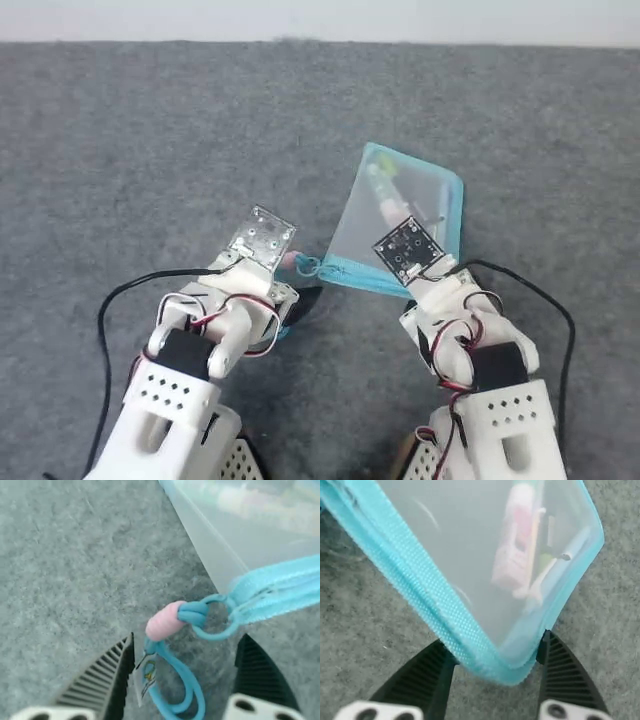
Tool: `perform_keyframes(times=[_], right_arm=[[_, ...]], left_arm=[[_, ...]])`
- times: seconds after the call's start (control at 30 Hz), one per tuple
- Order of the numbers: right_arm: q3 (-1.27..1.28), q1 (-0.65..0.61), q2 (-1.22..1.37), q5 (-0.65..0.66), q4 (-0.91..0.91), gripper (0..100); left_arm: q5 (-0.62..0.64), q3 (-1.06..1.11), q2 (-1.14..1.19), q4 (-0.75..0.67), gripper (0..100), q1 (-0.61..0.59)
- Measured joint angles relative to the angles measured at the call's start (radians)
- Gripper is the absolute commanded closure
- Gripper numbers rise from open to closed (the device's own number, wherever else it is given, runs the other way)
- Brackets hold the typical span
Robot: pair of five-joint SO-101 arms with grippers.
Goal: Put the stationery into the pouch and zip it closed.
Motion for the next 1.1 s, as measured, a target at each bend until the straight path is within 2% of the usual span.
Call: perform_keyframes(times=[0.27,0.4,0.6,0.83,1.0,1.1], right_arm=[[-0.176,0.003,0.118,0.000,0.083,75.9],[-0.236,0.005,0.173,0.000,0.120,69.9],[-0.298,0.003,0.249,0.000,0.172,69.3],[-0.394,0.003,0.333,0.052,0.414,69.2],[-0.407,0.002,0.334,0.057,0.399,70.4],[-0.407,0.000,0.334,0.057,0.354,77.9]], left_arm=[[-0.025,-0.037,0.000,0.031,68,-0.043],[-0.025,-0.037,0.000,0.031,68,-0.057],[-0.025,-0.071,0.000,0.031,68,-0.121],[-0.025,-0.072,0.000,0.031,68,-0.135],[-0.025,-0.072,0.000,0.031,69,-0.135],[0.000,-0.072,0.000,0.031,69,-0.135]])
